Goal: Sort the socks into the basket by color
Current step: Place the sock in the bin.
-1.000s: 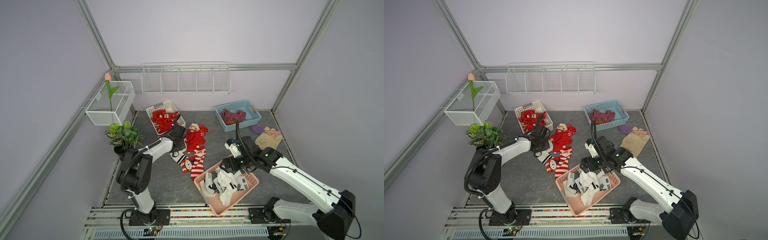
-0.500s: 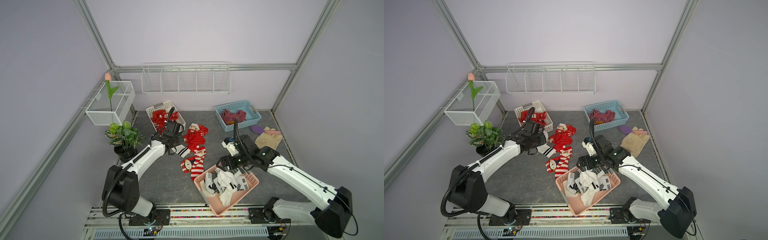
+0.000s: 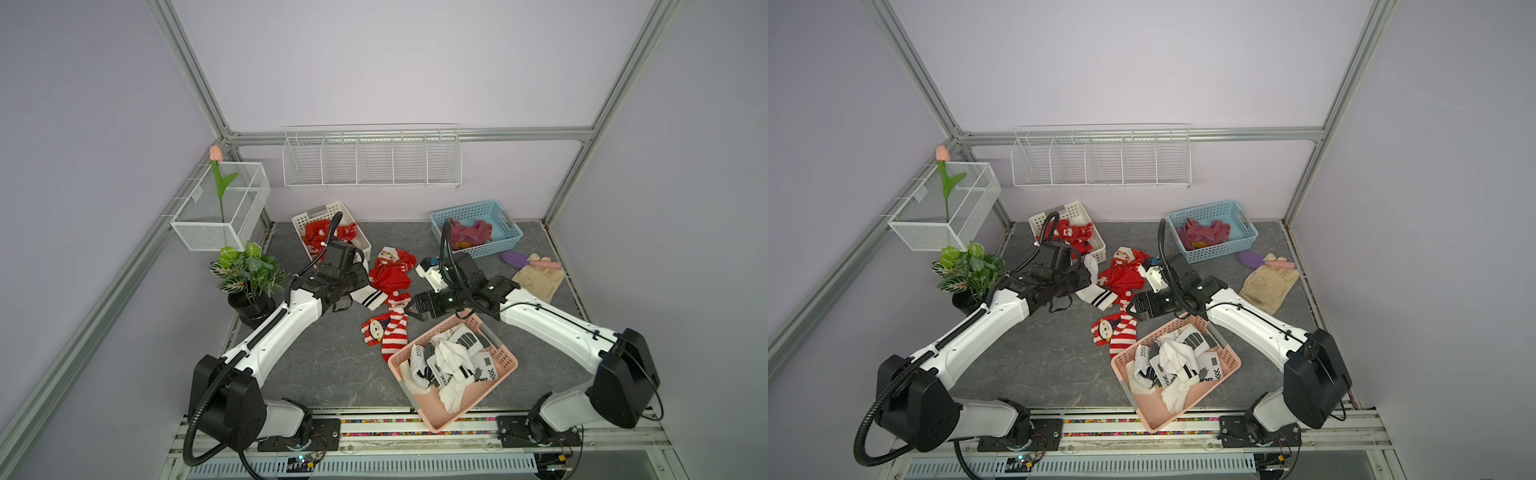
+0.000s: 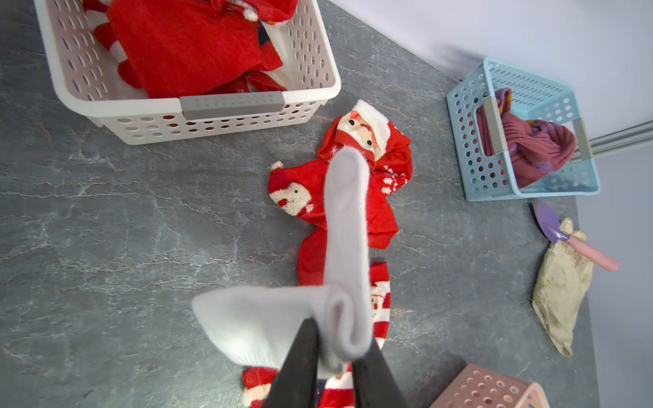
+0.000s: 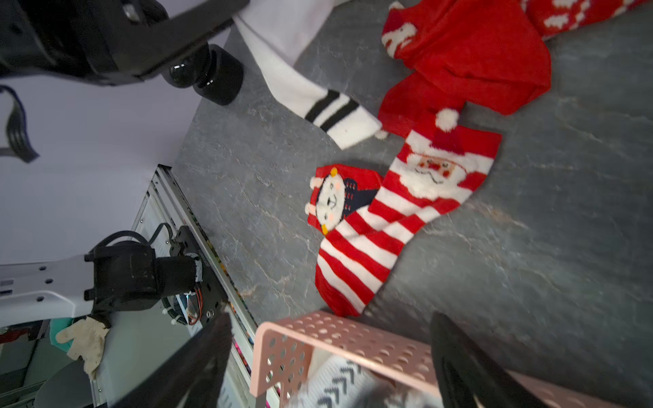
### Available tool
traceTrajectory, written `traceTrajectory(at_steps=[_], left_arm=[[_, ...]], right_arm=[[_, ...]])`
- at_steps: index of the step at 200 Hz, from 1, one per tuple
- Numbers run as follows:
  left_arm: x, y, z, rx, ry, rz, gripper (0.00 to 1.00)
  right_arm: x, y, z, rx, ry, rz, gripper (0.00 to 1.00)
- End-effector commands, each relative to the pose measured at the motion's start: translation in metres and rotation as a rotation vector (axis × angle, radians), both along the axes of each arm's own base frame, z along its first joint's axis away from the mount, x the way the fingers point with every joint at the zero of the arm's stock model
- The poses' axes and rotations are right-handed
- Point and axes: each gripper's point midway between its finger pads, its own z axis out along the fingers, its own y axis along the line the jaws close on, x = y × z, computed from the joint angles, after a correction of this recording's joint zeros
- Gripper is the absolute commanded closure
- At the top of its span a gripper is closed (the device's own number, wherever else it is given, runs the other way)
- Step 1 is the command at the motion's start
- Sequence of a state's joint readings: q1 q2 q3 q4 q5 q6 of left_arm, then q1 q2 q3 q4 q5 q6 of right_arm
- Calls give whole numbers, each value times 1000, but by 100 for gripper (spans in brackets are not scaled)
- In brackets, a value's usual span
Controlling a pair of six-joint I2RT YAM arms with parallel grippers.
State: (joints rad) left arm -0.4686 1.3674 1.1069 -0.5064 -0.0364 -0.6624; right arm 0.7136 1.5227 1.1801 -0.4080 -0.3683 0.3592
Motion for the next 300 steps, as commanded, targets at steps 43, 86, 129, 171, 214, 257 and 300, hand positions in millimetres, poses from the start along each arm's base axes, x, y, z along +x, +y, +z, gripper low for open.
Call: traceTrajectory(at_steps=[43,86,129,171,214,257,300], left_arm=[[-18,-19,32,-92,-22,-41,100],[-25,-35,42,-114,-27,-82,100],[-29,-47,45,-133,-28,-109,100],[-31,-50,48,-143,-30,-124,100],[-32,-47,55,-132,-48,-122,100],[-34,-41,67,-113,-91,-129,45],[-38,-26,83,-82,-144,-96,28]], right_arm=[[39,68,0,67,-188,136,11],[54,97,-5,138,-223,146,11],[47,117,-4,190,-187,190,16],[38,115,-1,205,-142,199,88],[33,100,7,189,-130,168,93],[25,82,22,157,-122,146,93],[6,50,46,88,-128,126,93]])
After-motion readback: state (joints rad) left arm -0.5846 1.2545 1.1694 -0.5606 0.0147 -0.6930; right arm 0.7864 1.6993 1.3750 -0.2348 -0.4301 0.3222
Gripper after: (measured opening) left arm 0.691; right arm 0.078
